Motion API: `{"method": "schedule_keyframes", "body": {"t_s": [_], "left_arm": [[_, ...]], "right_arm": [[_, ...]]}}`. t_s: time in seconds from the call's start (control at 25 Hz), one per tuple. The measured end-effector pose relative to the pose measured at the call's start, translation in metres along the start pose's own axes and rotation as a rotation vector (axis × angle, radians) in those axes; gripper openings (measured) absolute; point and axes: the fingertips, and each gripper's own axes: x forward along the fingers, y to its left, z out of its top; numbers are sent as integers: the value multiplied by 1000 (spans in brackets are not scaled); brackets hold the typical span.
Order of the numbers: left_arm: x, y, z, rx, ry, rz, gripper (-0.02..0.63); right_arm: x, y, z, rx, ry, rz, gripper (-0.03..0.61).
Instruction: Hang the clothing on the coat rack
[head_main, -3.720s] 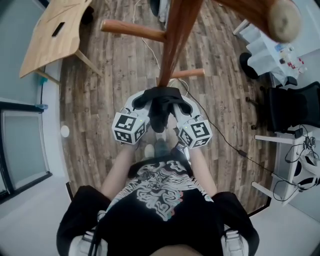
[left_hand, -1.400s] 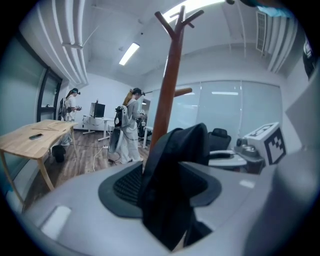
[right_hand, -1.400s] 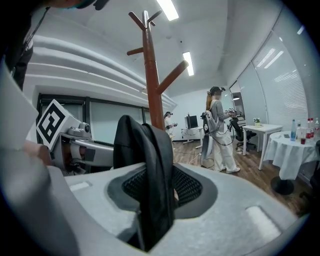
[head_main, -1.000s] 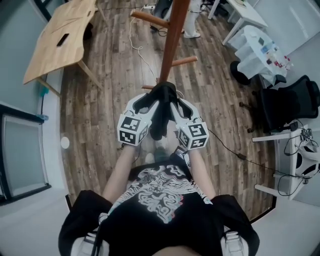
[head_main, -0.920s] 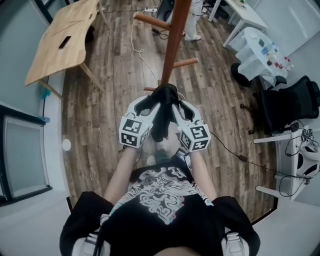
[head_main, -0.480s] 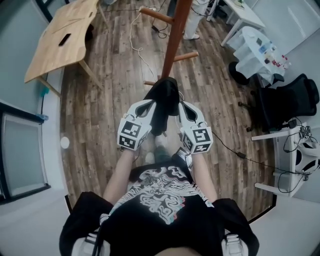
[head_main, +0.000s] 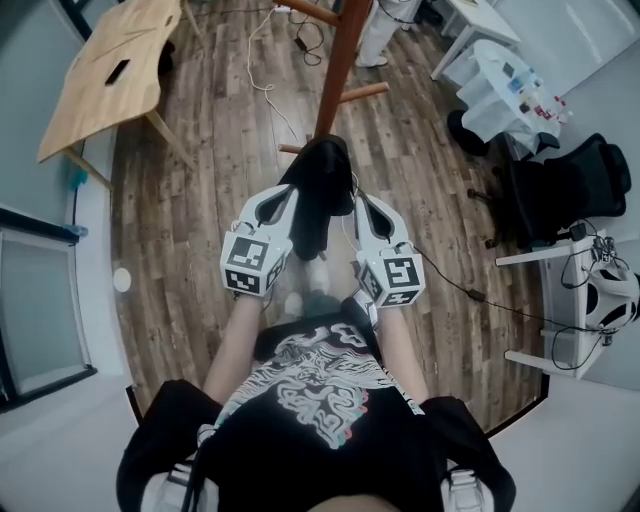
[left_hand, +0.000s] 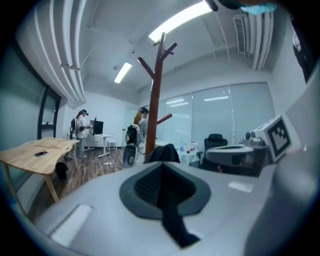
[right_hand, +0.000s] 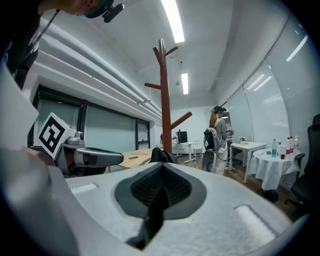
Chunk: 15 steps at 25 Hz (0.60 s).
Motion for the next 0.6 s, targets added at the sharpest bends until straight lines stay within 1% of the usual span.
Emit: {"method": "schedule_keyframes", "body": {"t_s": [0.12,0.2,0.4,0.6], "left_arm": [[-8,7,10,-3,-26,42,-11],[-11,8,14,-7,-28,61,-11],[-11,-4,21,-14,-37,60,-11],[-6,-16,27,35,-29,105,-11]], "right_arm": [[-5,-1,11,2,-26,-17,-2],[-10,0,17,-5,-40,-16,-2],[-21,-6,24,-4,-63,-7,-2],[-28,-17,25,10,-67,-1,-2]]}}
